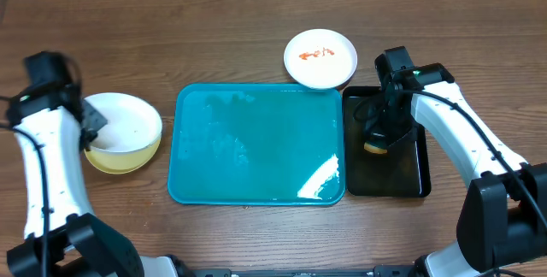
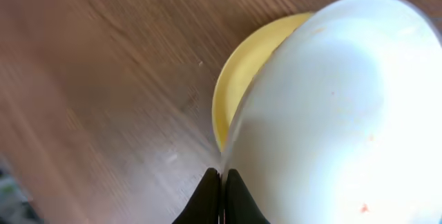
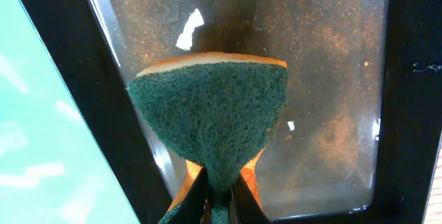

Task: Clean dirty plates on tray and stack at the side
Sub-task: 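Release the white plate on the yellow plate and raise the left gripper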

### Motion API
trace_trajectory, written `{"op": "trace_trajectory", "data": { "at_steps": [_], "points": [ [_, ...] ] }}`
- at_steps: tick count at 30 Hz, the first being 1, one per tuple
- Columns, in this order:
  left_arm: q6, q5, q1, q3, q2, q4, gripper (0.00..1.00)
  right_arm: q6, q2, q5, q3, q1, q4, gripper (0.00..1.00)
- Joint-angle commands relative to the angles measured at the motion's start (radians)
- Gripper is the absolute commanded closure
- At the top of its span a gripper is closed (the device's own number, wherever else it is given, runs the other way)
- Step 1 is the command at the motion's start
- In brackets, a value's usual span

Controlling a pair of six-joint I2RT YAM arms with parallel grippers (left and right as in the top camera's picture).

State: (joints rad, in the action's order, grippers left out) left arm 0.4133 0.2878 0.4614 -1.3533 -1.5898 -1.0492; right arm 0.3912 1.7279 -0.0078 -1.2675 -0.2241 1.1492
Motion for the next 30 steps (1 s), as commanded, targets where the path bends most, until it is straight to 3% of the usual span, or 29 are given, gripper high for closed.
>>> {"op": "trace_trajectory", "data": {
  "at_steps": [1, 6, 8, 9, 13, 18, 22, 26, 30],
  "points": [
    [-0.038, -0.148, 0.078, -0.007, -0.049, 0.029, 0.96, -0.002, -0.005, 0.007, 0.0, 0.003, 0.001, 0.96],
    [-0.04, -0.148, 0.095, -0.007, -0.137, 0.04, 0.95, -0.003, -0.005, 0.007, 0.0, 0.003, 0.009, 0.96],
    [-0.04, -0.148, 0.096, -0.007, -0.145, 0.033, 0.48, -0.002, -0.005, 0.007, 0.0, 0.003, 0.009, 0.96],
    [-0.041, -0.153, 0.096, -0.007, -0.143, 0.03, 0.33, -0.002, -0.005, 0.007, 0.0, 0.003, 0.009, 0.96],
    [-0.074, -0.253, 0.092, -0.008, -0.137, 0.025, 0.16, -0.002, -0.005, -0.061, 0.0, 0.011, 0.014, 0.96],
    [-0.131, -0.388, 0.05, -0.008, -0.074, 0.023, 0.12, -0.087, -0.005, -0.255, -0.002, 0.08, -0.031, 0.96],
    [-0.227, -0.452, -0.072, -0.008, 0.027, 0.033, 0.11, -0.198, -0.005, -0.342, -0.005, 0.164, -0.061, 0.96],
    [-0.364, -0.563, -0.263, -0.008, 0.122, 0.009, 0.1, -0.289, -0.005, -0.302, -0.004, 0.202, -0.138, 0.96],
    [-0.384, -0.573, -0.415, -0.008, 0.125, -0.019, 0.0, -0.288, 0.009, -0.092, -0.003, 0.174, -0.215, 0.96]
  ]
}}
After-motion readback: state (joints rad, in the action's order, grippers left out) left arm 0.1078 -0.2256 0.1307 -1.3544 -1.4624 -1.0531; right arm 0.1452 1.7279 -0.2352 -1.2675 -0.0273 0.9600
